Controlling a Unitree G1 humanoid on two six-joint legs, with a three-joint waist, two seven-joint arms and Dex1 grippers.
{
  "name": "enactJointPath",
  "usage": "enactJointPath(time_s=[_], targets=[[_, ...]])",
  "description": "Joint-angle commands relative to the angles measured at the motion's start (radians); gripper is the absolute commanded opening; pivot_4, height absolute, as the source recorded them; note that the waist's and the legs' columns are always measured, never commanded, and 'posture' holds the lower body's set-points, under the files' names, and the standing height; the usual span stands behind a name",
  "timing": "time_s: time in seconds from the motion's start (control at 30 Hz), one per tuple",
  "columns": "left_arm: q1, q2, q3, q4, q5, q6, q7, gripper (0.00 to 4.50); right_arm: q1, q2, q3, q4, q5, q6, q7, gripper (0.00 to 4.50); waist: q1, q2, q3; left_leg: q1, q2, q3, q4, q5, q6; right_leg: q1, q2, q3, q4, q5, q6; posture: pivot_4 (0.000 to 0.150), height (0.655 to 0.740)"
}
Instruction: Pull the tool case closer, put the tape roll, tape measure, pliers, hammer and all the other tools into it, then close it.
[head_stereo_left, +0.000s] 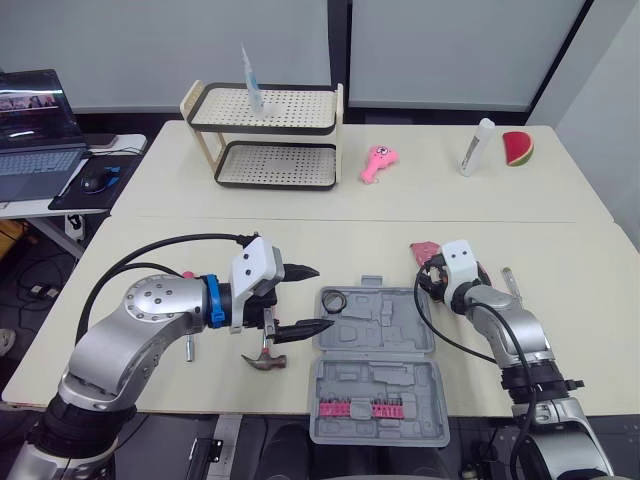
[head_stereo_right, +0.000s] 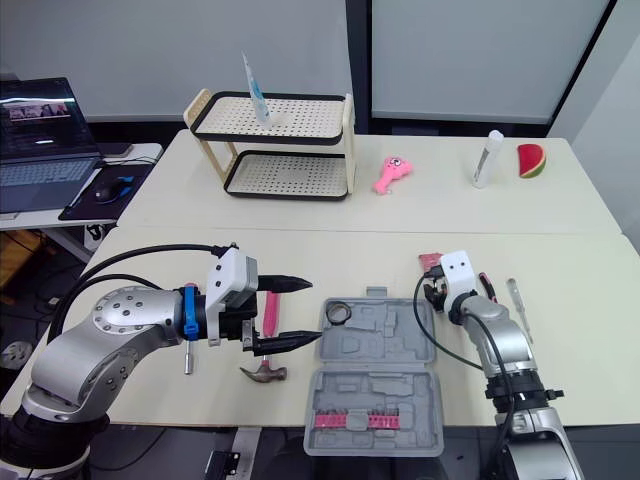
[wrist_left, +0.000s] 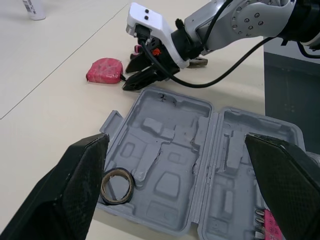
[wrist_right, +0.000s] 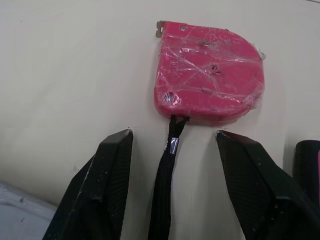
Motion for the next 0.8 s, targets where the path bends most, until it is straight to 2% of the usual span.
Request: enactJointPath(time_s=[0.03,0.6,0.8], targets=[[0.003,-0.003,-0.001,-0.049,-0.016,0.002,0.008,4.50,-0.011,0.004,-0.018,-0.005,0.004,0.010,-0.001,2.27,0.000,0.000,0.000,0.000,0.000,0.000,0.000,0.000,0.000,0.000,0.000,0.000,0.000,0.000,0.000,0.150,0.7290],[0.005,-0.009,-0.005,-0.041,-0.002,-0.012,0.003,4.50,0.001,0.017,-0.033,-0.044,0.025,0.050,0.039,0.10,0.000,0.000,0.000,0.000,0.000,0.000,0.000,0.000,0.000,0.000,0.000,0.000,0.000,0.000,0.000,0.150,0.7290],[0.010,-0.016,-0.012,-0.034,0.009,-0.028,0.000,4.50,0.008,0.005,-0.045,-0.067,0.035,0.062,0.053,0.01,0.000,0.000,0.000,0.000,0.000,0.000,0.000,0.000,0.000,0.000,0.000,0.000,0.000,0.000,0.000,0.150,0.7290]])
